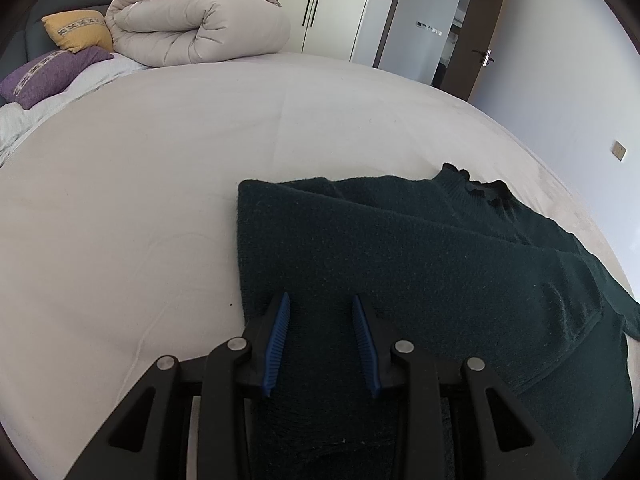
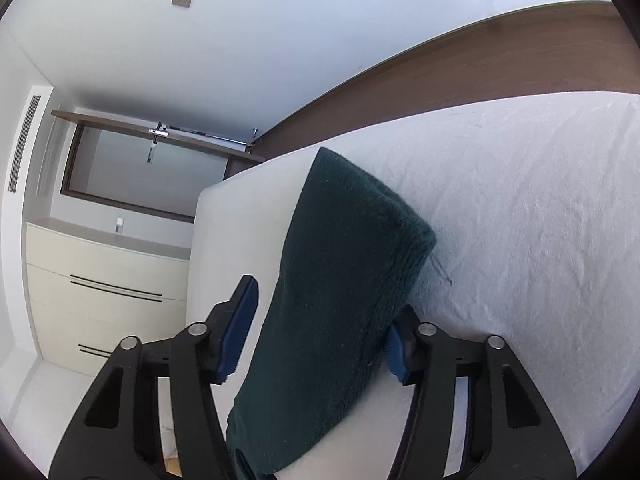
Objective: Fold small clothes
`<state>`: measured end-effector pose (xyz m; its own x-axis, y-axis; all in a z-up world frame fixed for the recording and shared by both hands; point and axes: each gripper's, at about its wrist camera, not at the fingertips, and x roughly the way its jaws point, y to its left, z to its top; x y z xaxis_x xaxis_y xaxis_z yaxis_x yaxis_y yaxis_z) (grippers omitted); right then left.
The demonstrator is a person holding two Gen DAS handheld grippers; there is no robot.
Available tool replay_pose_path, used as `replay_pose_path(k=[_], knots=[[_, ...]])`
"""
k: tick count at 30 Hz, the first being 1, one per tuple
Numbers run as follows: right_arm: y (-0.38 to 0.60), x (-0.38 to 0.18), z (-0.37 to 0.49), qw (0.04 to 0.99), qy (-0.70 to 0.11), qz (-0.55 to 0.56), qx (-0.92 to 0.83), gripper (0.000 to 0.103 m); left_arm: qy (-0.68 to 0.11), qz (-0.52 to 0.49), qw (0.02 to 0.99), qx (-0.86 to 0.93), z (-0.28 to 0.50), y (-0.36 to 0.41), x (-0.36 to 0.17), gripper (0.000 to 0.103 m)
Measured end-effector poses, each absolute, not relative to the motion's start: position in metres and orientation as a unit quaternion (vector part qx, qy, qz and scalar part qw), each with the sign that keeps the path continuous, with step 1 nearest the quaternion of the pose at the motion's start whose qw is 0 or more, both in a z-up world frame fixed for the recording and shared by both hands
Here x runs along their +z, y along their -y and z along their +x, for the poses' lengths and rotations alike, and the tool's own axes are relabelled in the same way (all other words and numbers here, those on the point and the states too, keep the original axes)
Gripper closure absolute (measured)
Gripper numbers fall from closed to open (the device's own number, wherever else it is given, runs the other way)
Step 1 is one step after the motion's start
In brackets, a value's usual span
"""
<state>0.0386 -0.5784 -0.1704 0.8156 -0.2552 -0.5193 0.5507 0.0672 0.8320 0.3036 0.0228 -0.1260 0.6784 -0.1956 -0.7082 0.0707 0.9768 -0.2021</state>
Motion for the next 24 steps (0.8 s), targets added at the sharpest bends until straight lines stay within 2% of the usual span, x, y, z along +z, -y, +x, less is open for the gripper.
replay_pose_path(k=[1, 2, 4, 5, 8, 10, 12, 15, 17, 20, 24], knots=[[0.582, -0.17, 0.039, 0.722, -0.121, 0.62, -0.283, 0.074, -0.394, -0.081, 0.913, -0.074, 0.304, -0.023, -0.126, 0.068], [0.581, -0.171, 0.043, 0.722, -0.127, 0.616, -0.288, 0.077, -0.394, -0.082, 0.913, -0.074, 0.304, -0.023, -0.126, 0.068], [0.58, -0.171, 0.052, 0.724, -0.133, 0.611, -0.292, 0.092, -0.394, -0.082, 0.913, -0.075, 0.304, -0.023, -0.125, 0.068], [0.577, -0.166, 0.056, 0.726, -0.138, 0.604, -0.298, 0.093, -0.394, -0.081, 0.913, -0.074, 0.303, -0.023, -0.125, 0.068], [0.557, -0.139, 0.08, 0.758, -0.153, 0.565, -0.288, 0.093, -0.399, -0.069, 0.912, -0.068, 0.304, -0.019, -0.121, 0.067], [0.534, -0.108, 0.108, 0.794, -0.174, 0.518, -0.265, 0.093, -0.407, -0.058, 0.909, -0.067, 0.304, -0.014, -0.114, 0.059], [0.488, -0.073, 0.152, 0.838, -0.207, 0.455, -0.217, 0.093, -0.407, -0.057, 0.908, -0.082, 0.299, -0.011, -0.104, 0.041], [0.38, -0.032, 0.213, 0.896, -0.249, 0.341, -0.136, 0.093, -0.402, -0.13, 0.897, -0.128, 0.284, -0.001, -0.083, 0.029], [0.302, -0.02, 0.245, 0.918, -0.278, 0.272, -0.079, 0.093, -0.414, -0.171, 0.877, -0.174, 0.281, 0.014, -0.074, 0.026], [0.195, -0.033, 0.281, 0.929, -0.322, 0.182, -0.025, 0.093, -0.451, -0.237, 0.822, -0.254, 0.284, 0.041, -0.077, 0.026], [0.096, -0.078, 0.31, 0.922, -0.367, 0.126, 0.007, 0.093, -0.497, -0.315, 0.753, -0.295, 0.29, 0.069, -0.102, 0.026]])
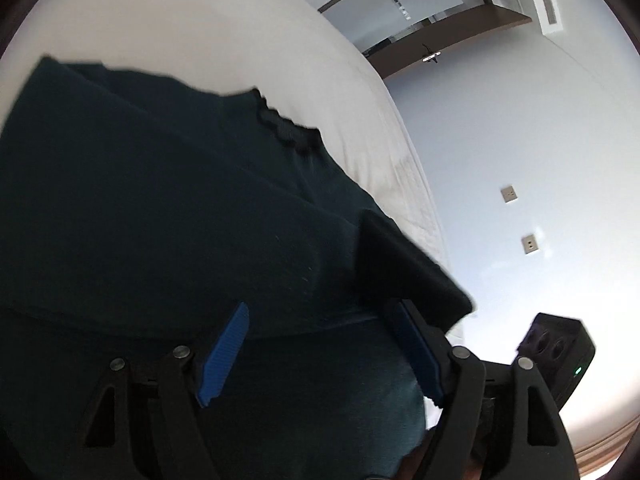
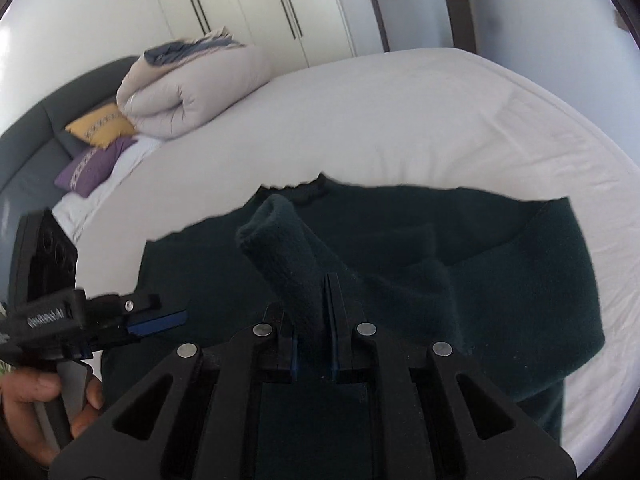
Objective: Fold small clothes
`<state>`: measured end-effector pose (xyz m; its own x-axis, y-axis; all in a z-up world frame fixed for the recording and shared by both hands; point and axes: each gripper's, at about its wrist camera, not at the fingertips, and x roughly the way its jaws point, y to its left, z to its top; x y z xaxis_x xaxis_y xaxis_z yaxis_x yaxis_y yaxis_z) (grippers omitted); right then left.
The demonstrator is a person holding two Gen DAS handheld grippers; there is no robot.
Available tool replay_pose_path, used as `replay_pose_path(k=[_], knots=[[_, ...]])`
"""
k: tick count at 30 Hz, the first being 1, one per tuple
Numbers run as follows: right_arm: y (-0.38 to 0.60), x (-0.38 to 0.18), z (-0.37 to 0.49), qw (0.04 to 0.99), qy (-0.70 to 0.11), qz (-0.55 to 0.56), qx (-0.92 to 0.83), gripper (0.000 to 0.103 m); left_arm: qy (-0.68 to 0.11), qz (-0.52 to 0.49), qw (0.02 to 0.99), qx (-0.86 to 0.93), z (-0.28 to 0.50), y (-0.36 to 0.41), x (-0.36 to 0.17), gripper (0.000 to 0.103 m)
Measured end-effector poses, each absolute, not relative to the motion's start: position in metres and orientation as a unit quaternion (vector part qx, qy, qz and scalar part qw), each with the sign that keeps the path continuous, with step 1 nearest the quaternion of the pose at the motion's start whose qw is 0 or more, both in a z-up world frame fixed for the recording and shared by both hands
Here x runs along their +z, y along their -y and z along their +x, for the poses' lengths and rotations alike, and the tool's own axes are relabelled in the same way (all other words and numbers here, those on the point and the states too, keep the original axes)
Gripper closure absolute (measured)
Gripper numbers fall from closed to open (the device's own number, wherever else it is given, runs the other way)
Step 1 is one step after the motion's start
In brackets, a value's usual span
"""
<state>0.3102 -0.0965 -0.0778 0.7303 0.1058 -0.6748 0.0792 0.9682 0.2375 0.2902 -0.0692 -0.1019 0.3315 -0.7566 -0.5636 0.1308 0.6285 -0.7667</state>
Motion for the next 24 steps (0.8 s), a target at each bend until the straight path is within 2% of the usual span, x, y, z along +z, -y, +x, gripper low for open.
replay_pose_path(k=[1, 4, 6, 8, 9, 10, 13, 14, 15, 16, 18, 20, 24], knots=[[0.097, -0.094, 0.293, 0.919, -0.376, 0.119, 0.01, 0.093, -0.509, -0.324, 0.738, -0.301, 0.292, 0.076, -0.109, 0.026], [0.067, -0.149, 0.319, 0.895, -0.426, 0.131, 0.011, 0.091, -0.532, -0.347, 0.711, -0.301, 0.296, 0.089, -0.128, 0.025], [0.07, -0.164, 0.316, 0.889, -0.433, 0.148, 0.022, 0.087, -0.526, -0.358, 0.709, -0.302, 0.295, 0.093, -0.129, 0.016], [0.076, -0.163, 0.317, 0.892, -0.423, 0.157, 0.04, 0.064, -0.526, -0.358, 0.709, -0.305, 0.294, 0.098, -0.128, 0.013], [0.082, -0.163, 0.305, 0.89, -0.422, 0.164, 0.05, 0.036, -0.528, -0.353, 0.711, -0.302, 0.293, 0.101, -0.128, 0.013], [0.082, -0.162, 0.3, 0.889, -0.413, 0.184, 0.068, 0.021, -0.529, -0.347, 0.713, -0.302, 0.292, 0.102, -0.127, 0.013], [0.104, -0.165, 0.282, 0.891, -0.394, 0.215, 0.065, 0.02, -0.534, -0.33, 0.718, -0.3, 0.292, 0.109, -0.125, 0.014], [0.11, -0.169, 0.274, 0.888, -0.392, 0.231, 0.064, 0.02, -0.536, -0.322, 0.722, -0.296, 0.291, 0.112, -0.123, 0.019], [0.119, -0.177, 0.258, 0.883, -0.391, 0.252, 0.065, 0.02, -0.54, -0.311, 0.724, -0.295, 0.291, 0.115, -0.122, 0.032], [0.127, -0.183, 0.253, 0.875, -0.389, 0.282, 0.065, 0.02, -0.546, -0.302, 0.724, -0.294, 0.292, 0.115, -0.122, 0.04], [0.14, -0.194, 0.251, 0.864, -0.359, 0.342, 0.086, 0.02, -0.561, -0.281, 0.725, -0.285, 0.295, 0.122, -0.122, 0.077], [0.166, -0.204, 0.23, 0.855, -0.326, 0.386, 0.114, 0.02, -0.563, -0.264, 0.732, -0.278, 0.298, 0.123, -0.117, 0.097], [0.222, -0.209, 0.205, 0.843, -0.278, 0.437, 0.149, 0.021, -0.529, -0.242, 0.763, -0.284, 0.301, 0.112, -0.084, 0.096]])
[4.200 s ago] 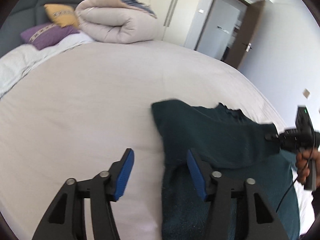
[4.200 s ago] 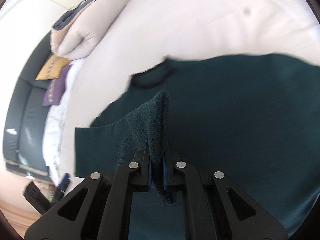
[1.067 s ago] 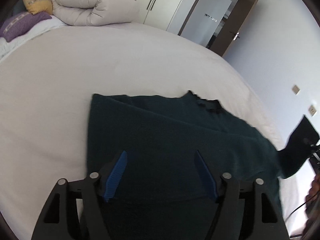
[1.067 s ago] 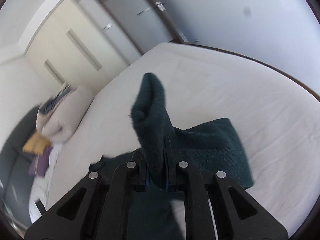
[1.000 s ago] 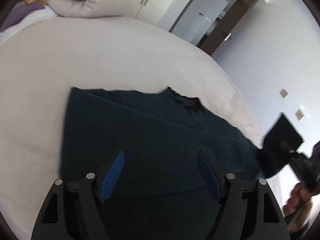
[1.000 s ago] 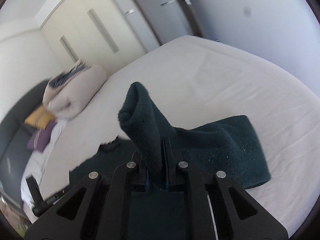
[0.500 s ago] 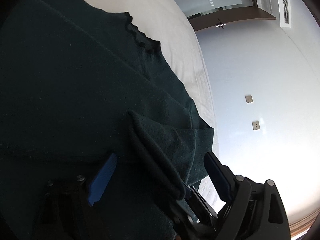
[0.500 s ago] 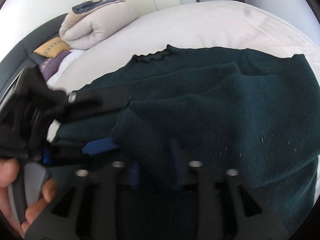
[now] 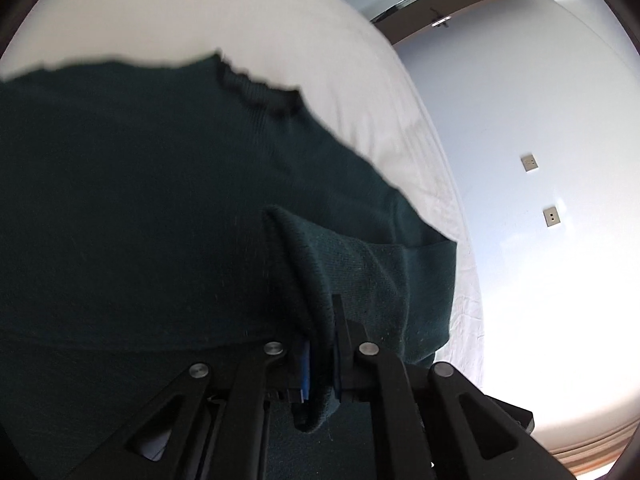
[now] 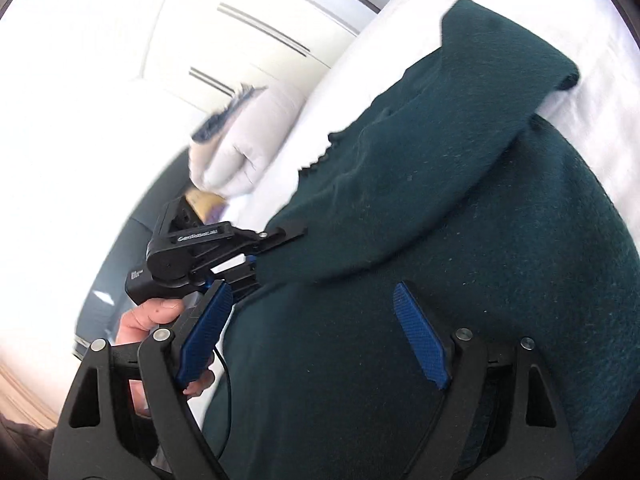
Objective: Fold small clothes
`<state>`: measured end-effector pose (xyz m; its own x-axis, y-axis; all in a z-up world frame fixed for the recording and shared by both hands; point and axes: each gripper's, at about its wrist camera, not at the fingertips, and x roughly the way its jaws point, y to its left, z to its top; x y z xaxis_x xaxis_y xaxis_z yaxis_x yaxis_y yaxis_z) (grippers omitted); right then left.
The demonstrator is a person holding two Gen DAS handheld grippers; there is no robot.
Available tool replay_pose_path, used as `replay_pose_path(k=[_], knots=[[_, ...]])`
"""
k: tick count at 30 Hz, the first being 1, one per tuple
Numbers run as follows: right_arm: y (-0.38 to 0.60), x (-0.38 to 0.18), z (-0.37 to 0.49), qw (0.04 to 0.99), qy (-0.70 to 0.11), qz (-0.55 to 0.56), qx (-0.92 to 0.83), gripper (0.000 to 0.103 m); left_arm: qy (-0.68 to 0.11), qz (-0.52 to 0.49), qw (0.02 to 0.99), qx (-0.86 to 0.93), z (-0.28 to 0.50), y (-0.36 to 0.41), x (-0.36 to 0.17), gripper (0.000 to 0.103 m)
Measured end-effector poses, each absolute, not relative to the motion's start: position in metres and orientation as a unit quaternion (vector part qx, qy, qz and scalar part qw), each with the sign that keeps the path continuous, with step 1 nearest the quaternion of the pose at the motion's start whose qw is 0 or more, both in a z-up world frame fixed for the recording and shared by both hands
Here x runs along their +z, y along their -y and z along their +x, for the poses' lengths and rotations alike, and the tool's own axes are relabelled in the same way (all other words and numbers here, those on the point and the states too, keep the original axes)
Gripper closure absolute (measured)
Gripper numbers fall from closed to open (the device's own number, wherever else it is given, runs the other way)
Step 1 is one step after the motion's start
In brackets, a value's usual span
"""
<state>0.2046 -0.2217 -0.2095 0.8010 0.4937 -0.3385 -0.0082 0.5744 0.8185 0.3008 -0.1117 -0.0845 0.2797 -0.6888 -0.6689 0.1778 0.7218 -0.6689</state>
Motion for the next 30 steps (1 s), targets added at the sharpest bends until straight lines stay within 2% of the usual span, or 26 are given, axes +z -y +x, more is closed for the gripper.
replay_pose_path(k=[6, 17, 22, 30], knots=[[0.222, -0.208, 0.202, 0.857, -0.298, 0.397, 0.137, 0.02, -0.488, -0.214, 0.805, -0.262, 0.317, 0.072, -0.052, 0.096], [0.247, -0.196, 0.196, 0.855, -0.298, 0.402, 0.134, 0.02, -0.51, -0.217, 0.811, -0.187, 0.338, 0.006, -0.116, 0.096], [0.262, -0.183, 0.203, 0.833, -0.314, 0.439, 0.123, 0.02, -0.496, -0.199, 0.823, -0.195, 0.336, 0.003, -0.113, 0.096], [0.321, -0.165, 0.24, 0.813, -0.289, 0.499, 0.083, 0.02, -0.481, -0.19, 0.835, -0.187, 0.329, 0.004, -0.106, 0.096]])
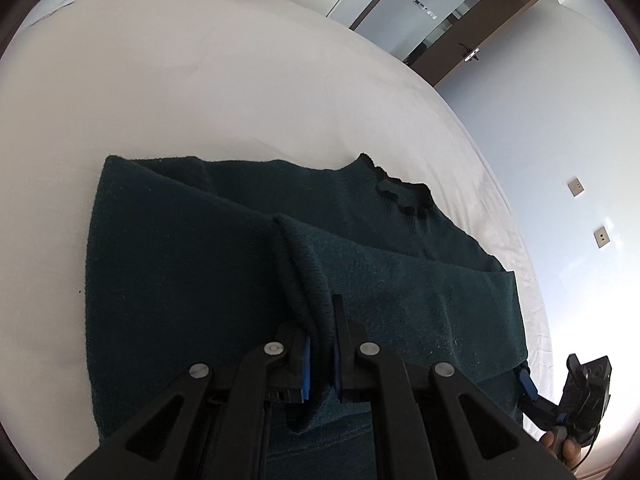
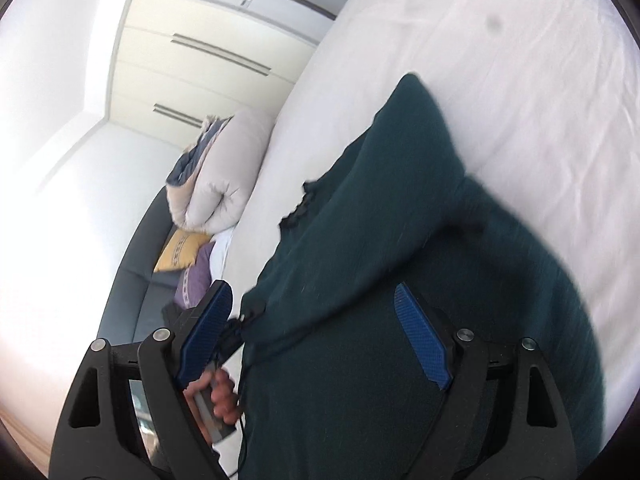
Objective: Fold small clothes
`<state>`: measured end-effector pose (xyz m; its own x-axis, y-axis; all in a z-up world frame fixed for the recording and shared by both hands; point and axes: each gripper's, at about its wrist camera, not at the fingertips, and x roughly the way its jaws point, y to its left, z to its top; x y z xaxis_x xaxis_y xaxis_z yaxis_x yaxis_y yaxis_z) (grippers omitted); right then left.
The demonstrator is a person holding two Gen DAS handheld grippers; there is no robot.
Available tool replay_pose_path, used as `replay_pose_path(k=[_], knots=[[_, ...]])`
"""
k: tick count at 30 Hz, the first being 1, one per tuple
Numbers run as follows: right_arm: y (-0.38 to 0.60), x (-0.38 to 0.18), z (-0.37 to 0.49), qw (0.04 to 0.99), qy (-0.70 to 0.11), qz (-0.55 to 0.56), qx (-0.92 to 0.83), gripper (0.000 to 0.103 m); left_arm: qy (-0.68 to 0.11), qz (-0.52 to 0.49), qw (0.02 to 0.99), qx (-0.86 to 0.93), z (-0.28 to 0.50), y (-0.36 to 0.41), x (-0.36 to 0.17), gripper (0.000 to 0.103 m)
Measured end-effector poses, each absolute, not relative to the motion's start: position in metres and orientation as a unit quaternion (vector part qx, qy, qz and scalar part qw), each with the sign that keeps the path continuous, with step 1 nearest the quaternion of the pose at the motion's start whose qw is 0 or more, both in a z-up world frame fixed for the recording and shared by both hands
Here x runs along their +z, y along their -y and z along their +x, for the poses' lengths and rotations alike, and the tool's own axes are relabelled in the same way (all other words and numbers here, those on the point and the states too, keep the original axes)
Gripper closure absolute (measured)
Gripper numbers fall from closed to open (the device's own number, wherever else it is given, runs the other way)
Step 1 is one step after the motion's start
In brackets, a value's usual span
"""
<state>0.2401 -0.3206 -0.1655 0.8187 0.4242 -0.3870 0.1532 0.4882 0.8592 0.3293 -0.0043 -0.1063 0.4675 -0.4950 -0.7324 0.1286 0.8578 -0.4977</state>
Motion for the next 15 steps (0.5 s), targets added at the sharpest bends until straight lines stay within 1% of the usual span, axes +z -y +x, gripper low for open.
replay_pose_path(k=[1, 2, 5, 7, 8, 9, 10, 12, 14, 15], knots=[[0.327, -0.168, 0.246, 0.811, -0.291, 0.502, 0.07, 0.02, -0.484, -0.189, 0.834, -0.185, 0.33, 0.005, -0.11, 0.095], [0.335, -0.173, 0.253, 0.807, -0.294, 0.508, 0.058, 0.02, -0.486, -0.186, 0.834, -0.182, 0.329, 0.007, -0.113, 0.091], [0.35, -0.189, 0.262, 0.784, -0.295, 0.544, 0.053, 0.02, -0.48, -0.172, 0.839, -0.189, 0.325, 0.01, -0.116, 0.091], [0.355, -0.184, 0.262, 0.786, -0.286, 0.545, 0.056, 0.02, -0.485, -0.174, 0.835, -0.192, 0.322, 0.008, -0.114, 0.089], [0.358, -0.18, 0.262, 0.788, -0.283, 0.544, 0.054, 0.02, -0.489, -0.18, 0.832, -0.191, 0.321, 0.006, -0.112, 0.085], [0.361, -0.177, 0.262, 0.787, -0.28, 0.548, 0.056, 0.02, -0.492, -0.181, 0.83, -0.192, 0.319, 0.006, -0.108, 0.077], [0.364, -0.174, 0.261, 0.785, -0.276, 0.552, 0.061, 0.02, -0.493, -0.177, 0.83, -0.193, 0.317, 0.005, -0.105, 0.071], [0.369, -0.162, 0.256, 0.792, -0.269, 0.544, 0.062, 0.02, -0.49, -0.158, 0.838, -0.178, 0.311, 0.003, -0.096, 0.044], [0.375, -0.145, 0.258, 0.802, -0.269, 0.529, 0.067, 0.02, -0.488, -0.123, 0.854, -0.135, 0.305, -0.001, -0.086, 0.031], [0.378, -0.137, 0.26, 0.804, -0.272, 0.524, 0.072, 0.02, -0.483, -0.108, 0.863, -0.105, 0.303, -0.004, -0.082, 0.031]])
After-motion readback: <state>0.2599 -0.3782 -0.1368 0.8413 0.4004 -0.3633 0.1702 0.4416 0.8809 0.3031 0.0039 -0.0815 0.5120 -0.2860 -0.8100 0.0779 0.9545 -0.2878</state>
